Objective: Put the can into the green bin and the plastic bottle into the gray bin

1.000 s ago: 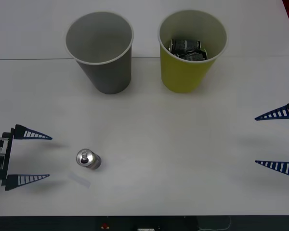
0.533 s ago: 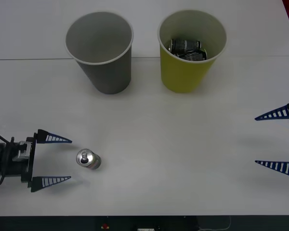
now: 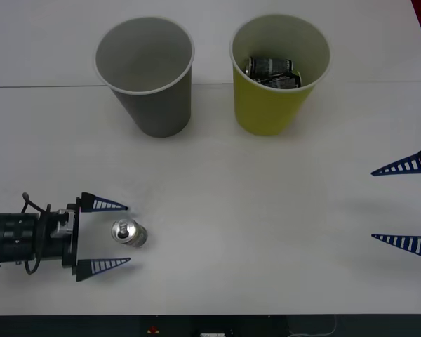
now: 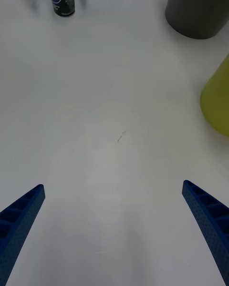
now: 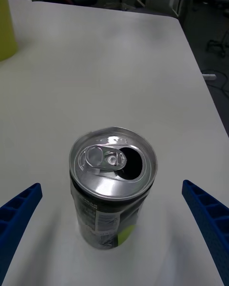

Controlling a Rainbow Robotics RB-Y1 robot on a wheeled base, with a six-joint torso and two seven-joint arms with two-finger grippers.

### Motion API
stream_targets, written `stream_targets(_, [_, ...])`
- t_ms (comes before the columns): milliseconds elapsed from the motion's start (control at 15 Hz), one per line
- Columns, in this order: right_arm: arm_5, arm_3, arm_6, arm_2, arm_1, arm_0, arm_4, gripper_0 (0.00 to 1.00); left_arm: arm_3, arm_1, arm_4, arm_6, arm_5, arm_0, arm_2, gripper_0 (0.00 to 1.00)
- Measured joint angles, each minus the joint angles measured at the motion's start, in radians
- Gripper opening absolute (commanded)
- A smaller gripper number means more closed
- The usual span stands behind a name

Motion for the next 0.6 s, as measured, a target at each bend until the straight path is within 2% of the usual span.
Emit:
stream_targets(333, [0.0, 0.0, 0.0, 0.0, 0.0, 0.0, 0.0, 1.0, 0.0, -0.034, 0.0, 0.0, 0.026, -0.004, -0.018, 1.0])
stream_targets(400, [0.0, 0.0, 0.0, 0.0, 0.0, 0.0, 0.0, 1.0, 0.0, -0.034, 0.0, 0.0, 0.027, -0.004, -0.019, 0.93])
stream_targets(467, [0.0, 0.0, 0.0, 0.0, 0.0, 0.0, 0.0, 1.0, 0.0, -0.034, -0.001, 0.0, 0.027, -0.004, -0.019, 0.24])
stream_targets(533, [0.0, 0.0, 0.0, 0.0, 0.0, 0.0, 0.0, 1.0, 0.0, -0.034, -0.003, -0.001, 0.026, -0.004, -0.019, 0.0])
stream_targets(600, [0.0, 0.0, 0.0, 0.0, 0.0, 0.0, 0.0, 1.0, 0.0, -0.034, -0.004, -0.001, 0.027, -0.004, -0.019, 0.0])
